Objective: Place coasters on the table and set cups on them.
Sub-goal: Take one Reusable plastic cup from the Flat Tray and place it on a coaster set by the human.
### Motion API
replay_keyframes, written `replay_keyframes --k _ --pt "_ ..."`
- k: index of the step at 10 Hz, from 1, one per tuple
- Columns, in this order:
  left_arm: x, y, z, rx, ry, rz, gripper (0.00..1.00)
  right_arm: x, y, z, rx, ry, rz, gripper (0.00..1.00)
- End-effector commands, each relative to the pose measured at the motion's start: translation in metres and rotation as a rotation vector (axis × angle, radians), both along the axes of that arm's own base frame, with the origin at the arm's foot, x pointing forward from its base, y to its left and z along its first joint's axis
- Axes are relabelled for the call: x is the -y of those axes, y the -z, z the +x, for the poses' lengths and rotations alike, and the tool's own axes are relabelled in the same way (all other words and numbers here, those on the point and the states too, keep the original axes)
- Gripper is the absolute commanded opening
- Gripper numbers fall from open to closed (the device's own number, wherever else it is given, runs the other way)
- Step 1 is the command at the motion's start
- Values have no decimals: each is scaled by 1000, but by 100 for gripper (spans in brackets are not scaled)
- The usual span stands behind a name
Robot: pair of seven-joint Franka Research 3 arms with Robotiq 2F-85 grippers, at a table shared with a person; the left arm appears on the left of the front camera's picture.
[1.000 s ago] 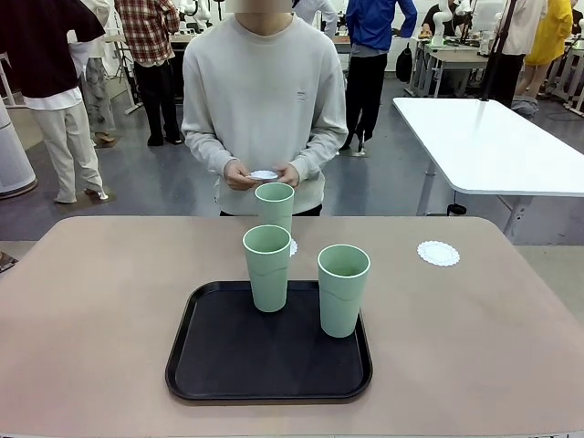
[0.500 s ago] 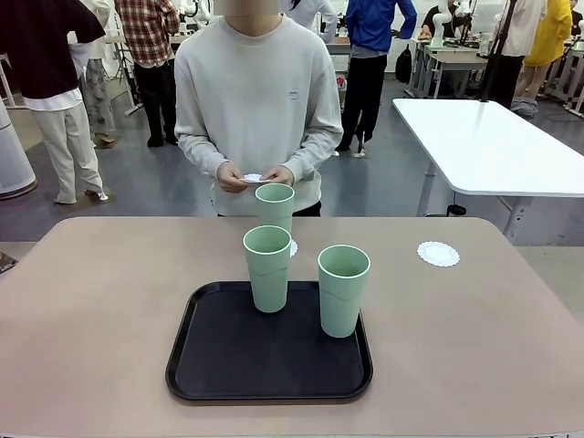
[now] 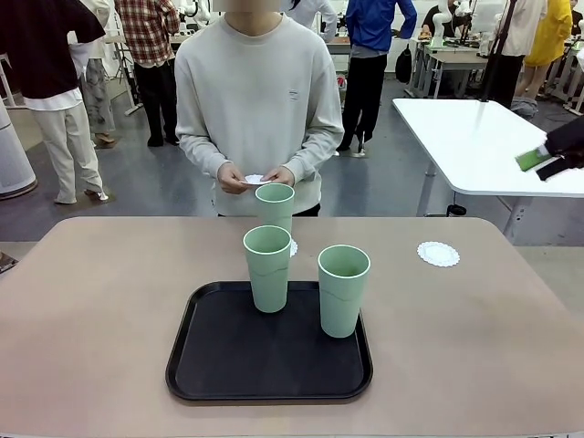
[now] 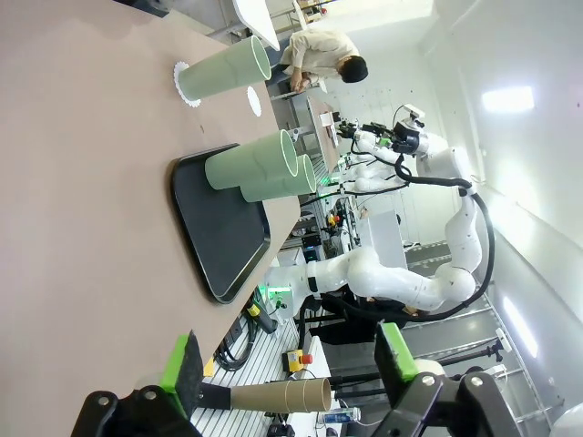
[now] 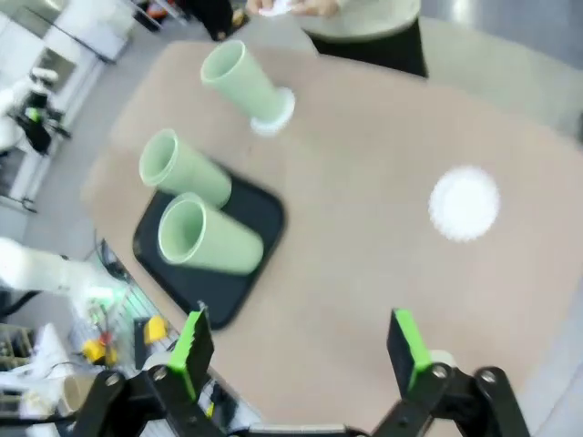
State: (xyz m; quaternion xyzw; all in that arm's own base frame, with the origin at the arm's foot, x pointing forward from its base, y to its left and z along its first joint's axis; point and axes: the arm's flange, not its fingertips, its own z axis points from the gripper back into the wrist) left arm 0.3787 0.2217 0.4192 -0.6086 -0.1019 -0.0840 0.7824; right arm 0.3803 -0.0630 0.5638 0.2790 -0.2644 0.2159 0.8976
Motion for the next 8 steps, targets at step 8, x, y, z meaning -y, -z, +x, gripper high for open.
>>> replay_keyframes --k 8 --pt "0 -2 -2 3 1 0 100 -30 12 -3 22 -65 12 100"
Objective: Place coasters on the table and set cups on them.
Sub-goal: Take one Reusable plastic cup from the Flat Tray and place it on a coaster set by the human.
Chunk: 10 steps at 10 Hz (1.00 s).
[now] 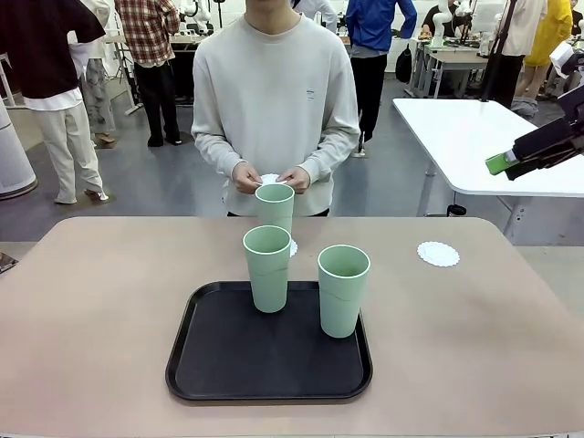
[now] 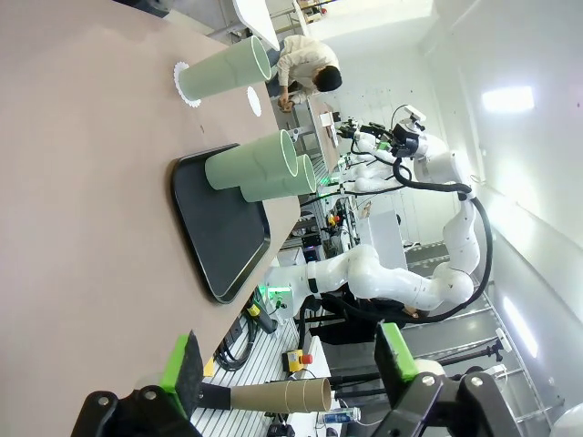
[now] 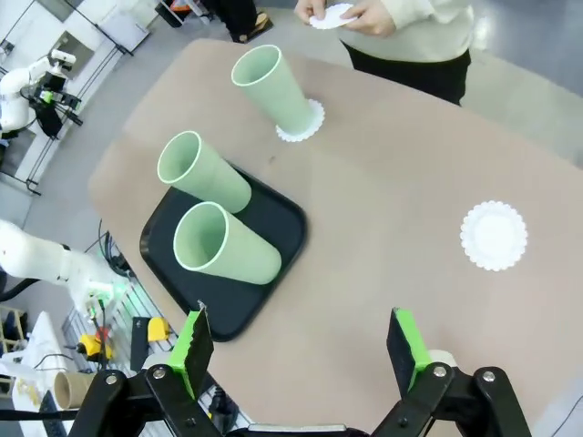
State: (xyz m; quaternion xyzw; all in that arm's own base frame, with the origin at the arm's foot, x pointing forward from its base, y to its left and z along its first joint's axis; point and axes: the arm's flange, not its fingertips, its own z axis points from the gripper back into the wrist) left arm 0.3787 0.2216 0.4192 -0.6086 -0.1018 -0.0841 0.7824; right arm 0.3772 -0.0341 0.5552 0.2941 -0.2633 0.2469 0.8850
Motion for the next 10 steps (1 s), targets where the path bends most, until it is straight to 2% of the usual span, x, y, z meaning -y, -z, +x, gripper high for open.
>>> replay_keyframes --k 1,3,5,6,8,9,10 --pt "0 -2 -2 3 1 0 100 -1 1 -1 -5 -5 1 100" --pt "0 -2 -2 3 1 0 100 -9 39 -7 122 -309 30 100" --pt "0 -2 -2 3 1 0 100 -31 84 -13 222 -521 55 100" --pt "0 -2 -2 3 1 0 100 -41 96 -16 240 -599 97 100" --pt "0 -2 -2 3 1 0 100 -59 126 -9 373 -563 36 100" --pt "0 -2 -2 3 1 0 100 -69 142 -6 432 -584 8 100" --pt "0 -2 -2 3 1 0 100 -76 152 -5 452 -606 -11 100"
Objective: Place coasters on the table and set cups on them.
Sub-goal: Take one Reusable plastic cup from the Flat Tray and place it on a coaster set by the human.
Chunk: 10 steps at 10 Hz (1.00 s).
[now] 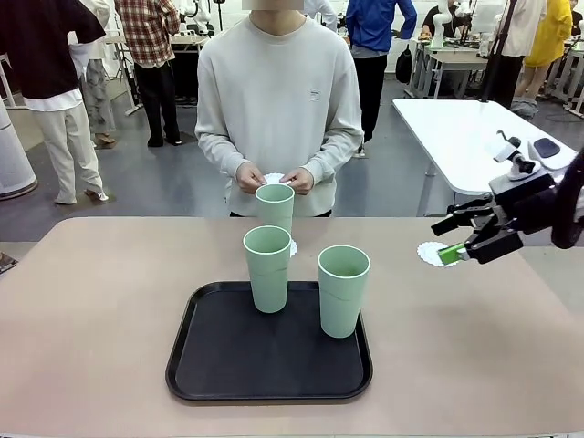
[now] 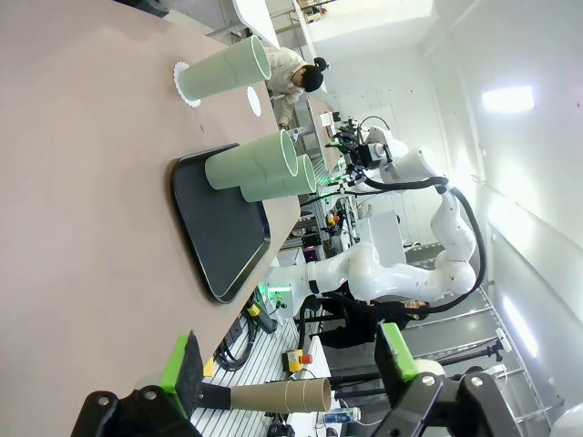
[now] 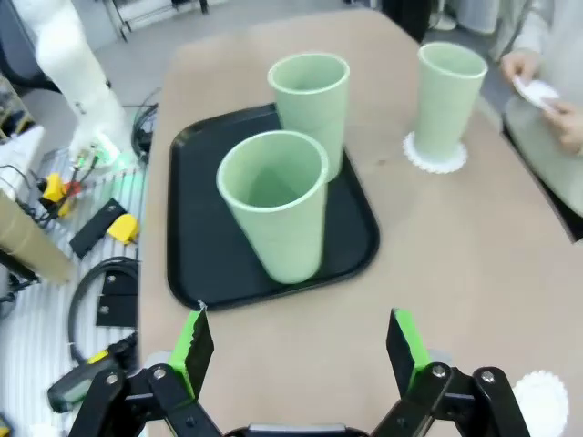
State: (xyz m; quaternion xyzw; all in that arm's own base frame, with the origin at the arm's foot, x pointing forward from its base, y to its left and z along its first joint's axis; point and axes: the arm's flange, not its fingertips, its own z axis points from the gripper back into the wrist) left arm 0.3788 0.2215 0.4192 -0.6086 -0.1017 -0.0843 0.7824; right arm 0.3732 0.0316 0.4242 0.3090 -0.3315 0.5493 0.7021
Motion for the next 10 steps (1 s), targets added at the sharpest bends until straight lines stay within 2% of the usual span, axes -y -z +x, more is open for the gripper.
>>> replay_keyframes --k 1,2,3,6,7,8,10 --pt "-1 -2 -2 3 1 0 100 -14 30 -4 42 -15 2 100" --pt "-1 -2 -2 3 1 0 100 -7 30 -6 -19 37 61 100" --pt "-1 -2 -2 3 1 0 100 -6 11 5 18 -9 -4 100" --pt "-1 -2 -2 3 1 0 100 -6 11 5 18 -9 -4 100" --pt "-1 -2 -2 3 1 0 100 -7 15 7 9 4 -1 100" --pt "-1 -2 -2 3 1 0 100 -19 27 3 44 -77 -16 100" --pt "-1 -2 -2 3 1 0 100 -28 49 12 10 -95 44 100"
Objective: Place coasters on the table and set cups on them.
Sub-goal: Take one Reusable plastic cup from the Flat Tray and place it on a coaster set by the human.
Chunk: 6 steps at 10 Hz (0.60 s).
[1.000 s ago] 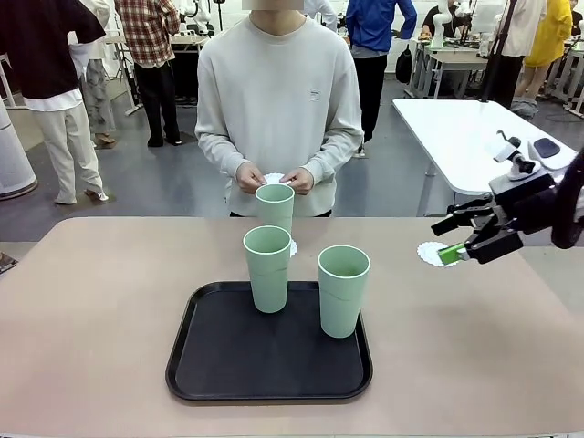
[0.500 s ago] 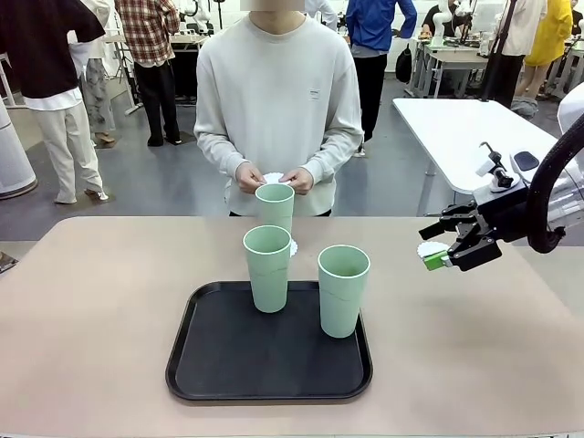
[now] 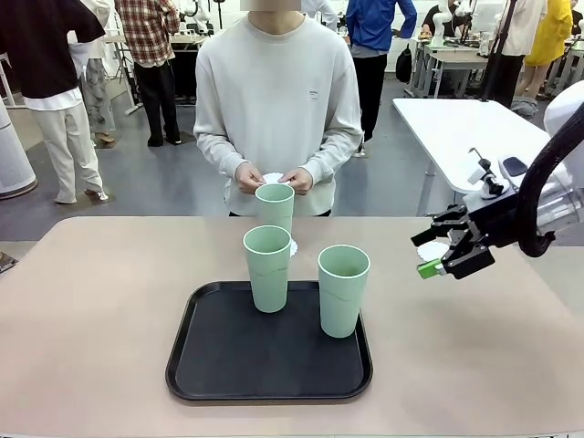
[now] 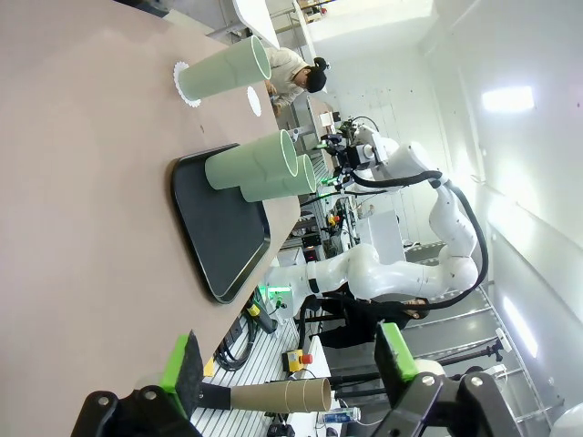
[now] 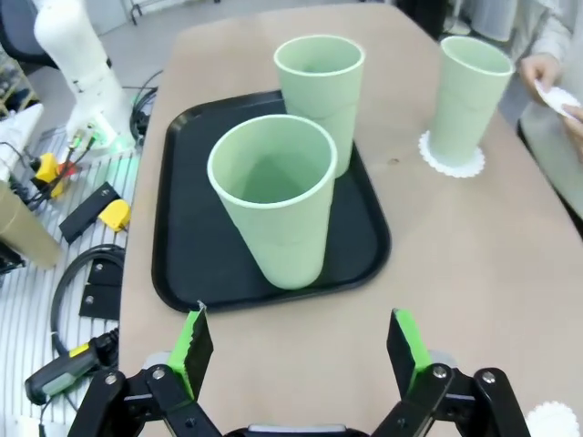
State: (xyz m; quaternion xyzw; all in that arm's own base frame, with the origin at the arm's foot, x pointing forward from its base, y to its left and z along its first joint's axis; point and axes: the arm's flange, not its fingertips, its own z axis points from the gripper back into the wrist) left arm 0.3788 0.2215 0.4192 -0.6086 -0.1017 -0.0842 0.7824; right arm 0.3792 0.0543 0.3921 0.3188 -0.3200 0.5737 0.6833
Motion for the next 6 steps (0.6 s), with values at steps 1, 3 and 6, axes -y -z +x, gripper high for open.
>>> replay_keyframes --k 1,3,6 --pt "0 -2 -2 3 1 0 100 -8 25 4 1 -48 66 100" --pt "0 -2 -2 3 1 0 100 -13 36 4 4 -70 112 100" --pt "0 -2 -2 3 1 0 100 -20 61 4 61 -102 183 100"
